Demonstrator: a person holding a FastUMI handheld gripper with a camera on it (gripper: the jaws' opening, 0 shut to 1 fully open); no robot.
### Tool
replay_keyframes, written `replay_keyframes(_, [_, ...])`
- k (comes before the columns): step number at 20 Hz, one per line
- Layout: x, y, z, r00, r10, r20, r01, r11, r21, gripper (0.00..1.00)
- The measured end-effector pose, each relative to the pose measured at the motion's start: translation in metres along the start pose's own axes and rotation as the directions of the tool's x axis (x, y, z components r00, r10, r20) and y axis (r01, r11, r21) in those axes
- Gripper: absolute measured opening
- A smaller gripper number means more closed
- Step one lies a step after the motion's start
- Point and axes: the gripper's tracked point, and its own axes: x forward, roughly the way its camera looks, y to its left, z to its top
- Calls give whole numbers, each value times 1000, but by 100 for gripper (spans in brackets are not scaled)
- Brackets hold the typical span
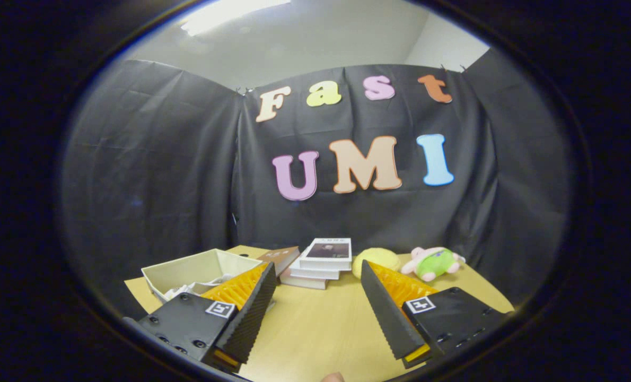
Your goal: Open the storage box then place both shoes into the box .Put the left shoe in first, then the right shoe, with the right side of both shoes facing outward in a uniform manner.
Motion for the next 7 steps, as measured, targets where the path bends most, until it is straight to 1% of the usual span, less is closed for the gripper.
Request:
replay_keyframes(2, [-7,-9,5,1000,-15,22,16,1000,-23,100])
replay_keyframes(5, [-14,-27,1,998,-66,20,67,997,-35,100])
replay_keyframes(7, [-16,-28,-6,998,-67,2,67,998,-23,100])
